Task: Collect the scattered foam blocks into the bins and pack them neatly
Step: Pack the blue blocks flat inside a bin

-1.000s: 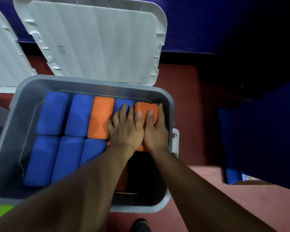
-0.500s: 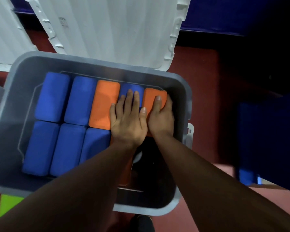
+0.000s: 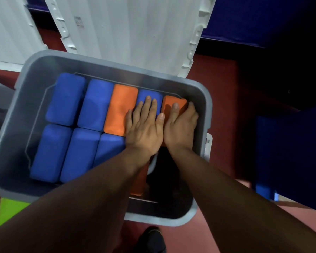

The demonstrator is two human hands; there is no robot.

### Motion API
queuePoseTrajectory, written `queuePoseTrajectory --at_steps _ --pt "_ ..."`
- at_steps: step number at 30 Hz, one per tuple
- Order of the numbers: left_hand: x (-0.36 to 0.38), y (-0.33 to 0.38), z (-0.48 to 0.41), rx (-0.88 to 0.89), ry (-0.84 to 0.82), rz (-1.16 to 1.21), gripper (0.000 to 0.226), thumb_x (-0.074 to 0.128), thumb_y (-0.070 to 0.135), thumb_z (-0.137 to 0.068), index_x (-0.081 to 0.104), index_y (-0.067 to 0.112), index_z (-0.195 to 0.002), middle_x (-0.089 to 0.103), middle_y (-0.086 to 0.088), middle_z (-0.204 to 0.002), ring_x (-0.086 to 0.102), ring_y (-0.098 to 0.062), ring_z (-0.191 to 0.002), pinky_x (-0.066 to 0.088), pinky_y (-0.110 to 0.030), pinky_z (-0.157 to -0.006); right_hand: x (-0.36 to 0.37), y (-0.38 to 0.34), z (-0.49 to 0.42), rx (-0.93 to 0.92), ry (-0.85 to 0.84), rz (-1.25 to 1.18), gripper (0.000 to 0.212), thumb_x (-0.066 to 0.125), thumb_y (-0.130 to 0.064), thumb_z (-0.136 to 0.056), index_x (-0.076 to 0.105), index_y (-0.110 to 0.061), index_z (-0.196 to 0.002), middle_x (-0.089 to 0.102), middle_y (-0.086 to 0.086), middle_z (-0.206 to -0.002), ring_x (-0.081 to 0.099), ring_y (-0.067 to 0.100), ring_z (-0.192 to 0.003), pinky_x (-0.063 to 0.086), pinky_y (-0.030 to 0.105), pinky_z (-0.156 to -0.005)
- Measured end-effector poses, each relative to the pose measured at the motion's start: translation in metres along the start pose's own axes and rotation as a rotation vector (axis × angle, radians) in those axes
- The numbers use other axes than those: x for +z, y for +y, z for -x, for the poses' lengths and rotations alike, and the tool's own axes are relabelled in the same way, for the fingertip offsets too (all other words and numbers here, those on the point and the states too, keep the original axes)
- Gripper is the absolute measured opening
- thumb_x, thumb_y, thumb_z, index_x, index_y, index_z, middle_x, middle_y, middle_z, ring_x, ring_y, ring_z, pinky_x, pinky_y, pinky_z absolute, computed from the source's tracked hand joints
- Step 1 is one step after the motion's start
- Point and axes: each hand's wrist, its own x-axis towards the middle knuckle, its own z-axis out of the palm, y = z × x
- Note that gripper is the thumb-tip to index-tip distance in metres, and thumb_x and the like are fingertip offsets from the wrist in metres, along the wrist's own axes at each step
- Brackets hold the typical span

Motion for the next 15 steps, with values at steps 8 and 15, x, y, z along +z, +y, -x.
queuePoseTrajectory --at_steps 8,15 --pt "-0.064 -0.115 0.095 -0.059 0.372 0.135 0.052 0.029 0.043 -0.103 0.056 0.017 -0.14 0.054 -0.011 -0.141 0.047 -0.033 -0.125 0.029 -0.049 -0.106 0.027 -0.045 0.129 -0.473 -0.054 0.018 0.052 0.036 -0.041 -0.104 0.051 -0.005 -0.138 0.056 0.013 -0.133 0.05 0.029 -0.127 0.036 0.046 -0.111" --pt "-0.097 -0.253 0.196 -0.203 0.433 0.126 0.05 0.036 0.042 -0.1 0.056 0.015 -0.138 0.053 -0.014 -0.138 0.049 -0.035 -0.121 0.036 -0.051 -0.101 0.121 -0.066 0.29 -0.474 -0.21 0.009 0.051 0.034 -0.046 -0.102 0.053 -0.014 -0.137 0.056 0.002 -0.128 0.049 0.022 -0.122 0.031 0.038 -0.104"
